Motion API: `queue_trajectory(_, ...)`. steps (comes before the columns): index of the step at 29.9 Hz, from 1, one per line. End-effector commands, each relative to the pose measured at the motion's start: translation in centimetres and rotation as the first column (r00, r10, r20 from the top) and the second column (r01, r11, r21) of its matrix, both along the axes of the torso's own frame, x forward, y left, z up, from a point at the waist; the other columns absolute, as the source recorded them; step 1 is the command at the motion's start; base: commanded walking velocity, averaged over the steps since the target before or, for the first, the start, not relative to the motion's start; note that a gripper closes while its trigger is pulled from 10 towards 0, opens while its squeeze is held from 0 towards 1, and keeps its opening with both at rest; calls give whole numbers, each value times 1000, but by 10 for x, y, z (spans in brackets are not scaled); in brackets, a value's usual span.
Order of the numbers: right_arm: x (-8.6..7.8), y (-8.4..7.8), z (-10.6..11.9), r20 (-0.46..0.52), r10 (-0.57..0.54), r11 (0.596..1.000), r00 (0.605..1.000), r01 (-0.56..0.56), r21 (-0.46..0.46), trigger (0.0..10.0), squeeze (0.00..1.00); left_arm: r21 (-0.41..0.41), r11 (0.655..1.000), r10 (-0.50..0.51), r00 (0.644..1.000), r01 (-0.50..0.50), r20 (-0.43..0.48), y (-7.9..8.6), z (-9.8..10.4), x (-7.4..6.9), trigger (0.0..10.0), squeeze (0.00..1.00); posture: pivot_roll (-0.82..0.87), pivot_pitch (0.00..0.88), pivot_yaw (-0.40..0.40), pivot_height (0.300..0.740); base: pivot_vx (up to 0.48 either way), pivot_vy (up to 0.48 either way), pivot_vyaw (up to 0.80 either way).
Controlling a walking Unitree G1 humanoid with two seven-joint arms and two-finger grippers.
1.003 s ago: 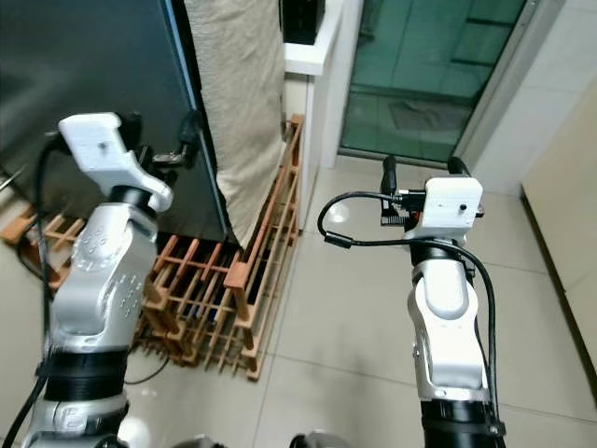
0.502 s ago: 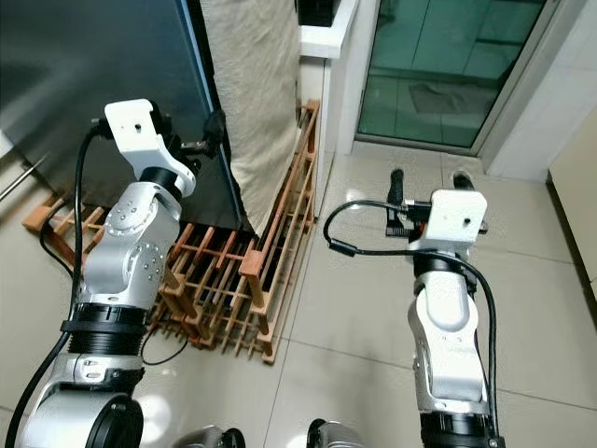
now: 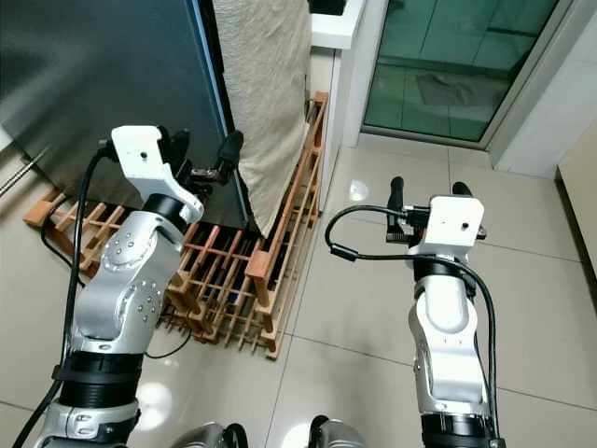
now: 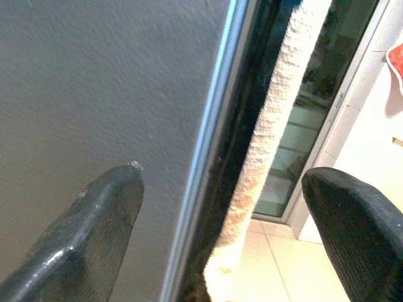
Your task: Restocking fridge
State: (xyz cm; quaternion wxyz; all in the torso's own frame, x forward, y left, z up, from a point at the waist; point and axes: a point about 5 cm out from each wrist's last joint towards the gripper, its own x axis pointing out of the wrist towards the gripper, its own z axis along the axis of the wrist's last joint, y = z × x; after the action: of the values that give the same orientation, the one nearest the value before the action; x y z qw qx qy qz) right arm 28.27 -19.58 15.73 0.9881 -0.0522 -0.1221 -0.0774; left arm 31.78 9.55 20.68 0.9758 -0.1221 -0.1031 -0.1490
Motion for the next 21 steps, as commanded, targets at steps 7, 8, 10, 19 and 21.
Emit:
queue_trajectory(7,1,-3,2,8,-2,1000,1000,2,-24,10000,0,-46,997,-57,998,56,-24,-8,4,3,10000,0,-180,102,27,740,0,0,0)
queue_trajectory(8,1,-4,2,8,-4,1000,1000,4,-27,10000,0,-48,997,-70,997,68,-34,-11,2,3,10000,0,-183,100,28,740,0,0,0)
queue_trajectory(10,1,-5,2,8,-7,1000,1000,7,-29,10000,0,-47,996,-77,996,75,-42,-12,0,3,10000,0,-183,100,28,740,0,0,0)
queue_trajectory(19,4,-6,4,14,-8,999,1000,9,-39,10000,0,-57,990,-132,990,129,-46,-33,3,15,10000,0,-192,92,26,740,0,0,0)
queue_trajectory(21,5,-6,4,15,-7,999,1000,8,-40,10000,0,-47,990,-136,990,134,-38,-37,3,17,10000,0,-195,91,26,740,0,0,0)
